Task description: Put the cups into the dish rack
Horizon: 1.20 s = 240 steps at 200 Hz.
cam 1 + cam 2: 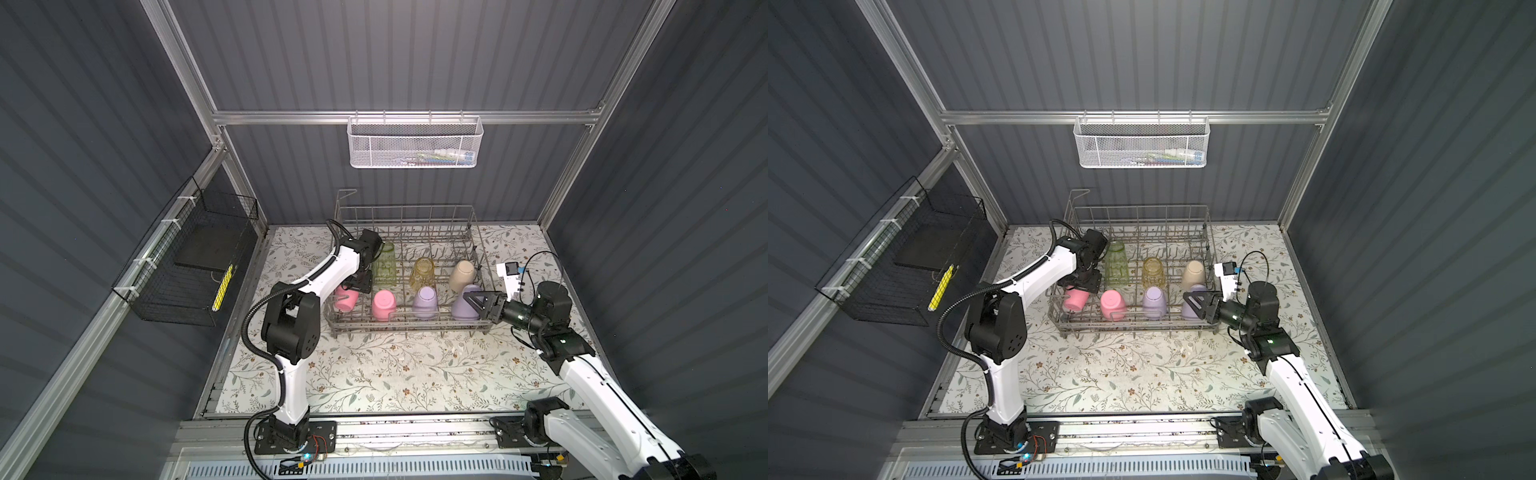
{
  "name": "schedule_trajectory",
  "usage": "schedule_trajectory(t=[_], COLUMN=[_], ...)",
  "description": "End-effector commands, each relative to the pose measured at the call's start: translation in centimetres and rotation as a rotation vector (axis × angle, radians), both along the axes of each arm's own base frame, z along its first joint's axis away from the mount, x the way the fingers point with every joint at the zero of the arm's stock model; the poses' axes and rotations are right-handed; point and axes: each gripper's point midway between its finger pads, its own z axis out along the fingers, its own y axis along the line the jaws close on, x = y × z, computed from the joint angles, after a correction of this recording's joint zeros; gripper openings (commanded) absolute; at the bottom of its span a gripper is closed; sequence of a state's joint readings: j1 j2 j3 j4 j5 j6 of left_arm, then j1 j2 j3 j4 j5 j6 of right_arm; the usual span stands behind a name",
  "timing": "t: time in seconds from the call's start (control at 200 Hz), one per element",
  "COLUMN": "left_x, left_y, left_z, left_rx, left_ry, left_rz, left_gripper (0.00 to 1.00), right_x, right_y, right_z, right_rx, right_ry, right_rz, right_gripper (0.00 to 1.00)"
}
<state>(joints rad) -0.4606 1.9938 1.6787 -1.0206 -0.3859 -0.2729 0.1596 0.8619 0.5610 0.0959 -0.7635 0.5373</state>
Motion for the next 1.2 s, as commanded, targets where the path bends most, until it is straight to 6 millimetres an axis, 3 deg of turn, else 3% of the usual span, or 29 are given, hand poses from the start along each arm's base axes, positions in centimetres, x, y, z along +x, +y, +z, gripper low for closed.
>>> schedule_trajectory(t=[0.0, 0.19, 0.275, 0.715, 1.196], left_x=[-0.8, -0.8, -0.7, -0.4, -0.3], left_y=[-0.3, -0.2, -0.2, -2.8, -3.9], left_z=[-1.9, -1.2, -0.5, 6.1, 11.4], left_rx=[-0.030, -0.029, -0.034, -0.111, -0.171], left_ry=[0.065, 0.050, 0.036, -0.089, -0.195], left_rz=[0.004, 0.005, 0.004, -0.048, -0.080], left_gripper=[0.72, 0.65, 0.57, 0.54, 0.53], right_x=[-0.3, -0.3, -0.3, -0.1, -0.1], right_y=[0.0, 0.0, 0.0, 0.1, 0.1], right_z=[-0.1, -0.1, -0.1, 0.0, 0.1], right_rx=[-0.006, -0.007, -0.005, 0.003, 0.010], right_ry=[-0.009, -0.010, -0.010, -0.008, -0.008], right_rz=[0.009, 0.008, 0.007, 0.012, 0.013], right_gripper=[0.49, 0.49, 0.49, 0.49, 0.49])
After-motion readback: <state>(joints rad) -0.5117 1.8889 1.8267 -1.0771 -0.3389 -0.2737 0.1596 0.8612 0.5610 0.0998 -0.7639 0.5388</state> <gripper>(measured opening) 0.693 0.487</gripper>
